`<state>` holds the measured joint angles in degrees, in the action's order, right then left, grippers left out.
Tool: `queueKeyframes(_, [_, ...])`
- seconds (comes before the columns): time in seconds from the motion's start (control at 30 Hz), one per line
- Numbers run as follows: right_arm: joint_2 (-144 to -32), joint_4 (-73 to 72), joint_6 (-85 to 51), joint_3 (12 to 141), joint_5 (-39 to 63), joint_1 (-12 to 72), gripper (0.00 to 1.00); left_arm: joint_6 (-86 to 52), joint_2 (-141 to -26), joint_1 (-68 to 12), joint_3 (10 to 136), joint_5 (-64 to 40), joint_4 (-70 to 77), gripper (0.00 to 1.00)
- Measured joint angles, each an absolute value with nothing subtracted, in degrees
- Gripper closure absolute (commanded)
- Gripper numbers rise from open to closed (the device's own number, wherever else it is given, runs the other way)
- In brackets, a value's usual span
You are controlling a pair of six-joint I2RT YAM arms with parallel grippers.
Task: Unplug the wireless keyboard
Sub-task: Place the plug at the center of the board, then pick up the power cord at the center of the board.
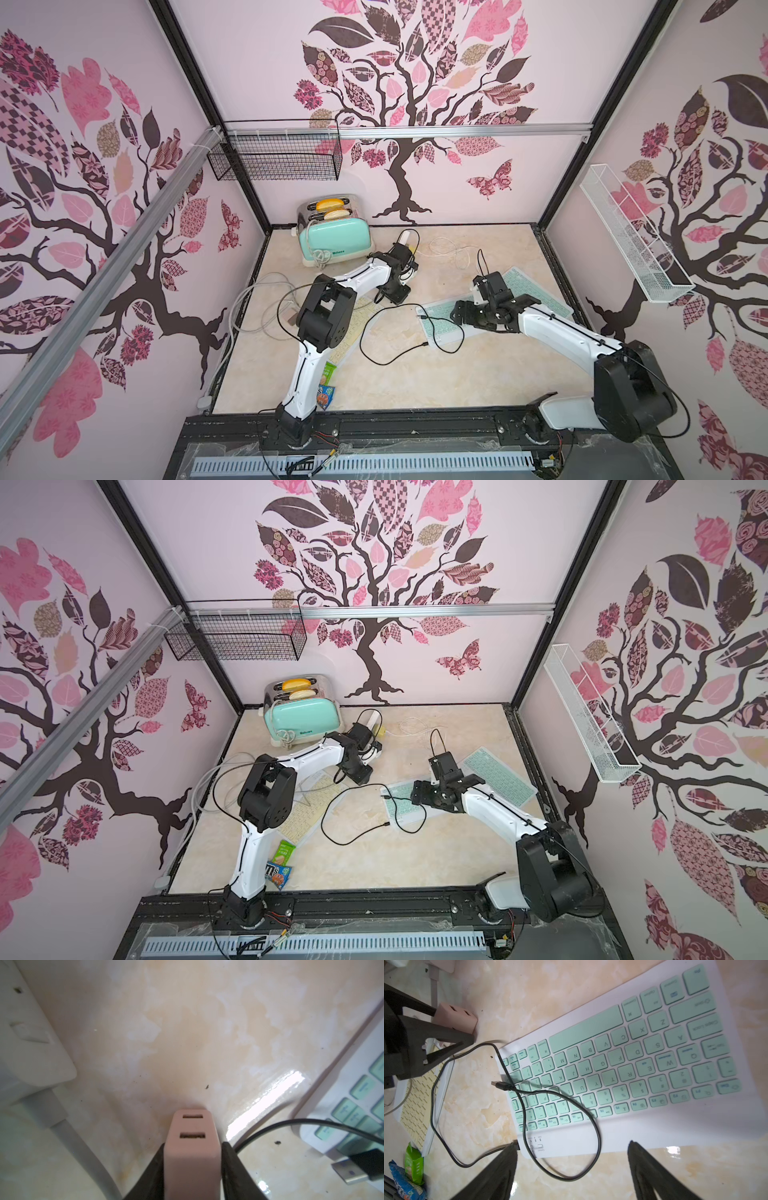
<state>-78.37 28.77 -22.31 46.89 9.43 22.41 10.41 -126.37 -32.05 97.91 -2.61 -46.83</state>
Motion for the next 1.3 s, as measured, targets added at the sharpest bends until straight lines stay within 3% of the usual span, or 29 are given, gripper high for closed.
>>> queueKeyframes(0.27, [-79.46,28.82,-23.35,46.63,9.91,22.28,0.14,10.37,-124.79,-33.26,97.38,-2.42,-47.29,0.35])
queueKeyframes(0.47, [-79.53,28.69,-23.68,45.69,10.46,22.24,0.14,10.33,-119.37,-33.69,97.36,-2.68,-47.31,0.32])
queueKeyframes(0.63, [-79.48,28.67,-24.16,45.06,10.41,22.17,0.14,9.85,-112.53,-35.35,93.45,-3.05,-46.54,0.41])
queueKeyframes(0.87, [-77.17,27.66,-24.21,43.97,10.72,20.21,0.13,13.58,-99.57,-43.97,75.13,-9.8,-44.05,0.47])
queueKeyframes(1.07, [-76.71,26.55,-24.23,42.09,12.19,19.03,0.14,17.3,-101.8,-50.35,69.34,-9.45,-41.43,0.52])
queueKeyframes(1.3, [-74.61,26.46,-24.21,40.84,12.84,18.83,0.13,18.33,-106.69,-51.64,68.79,-7.2,-36.88,0.6])
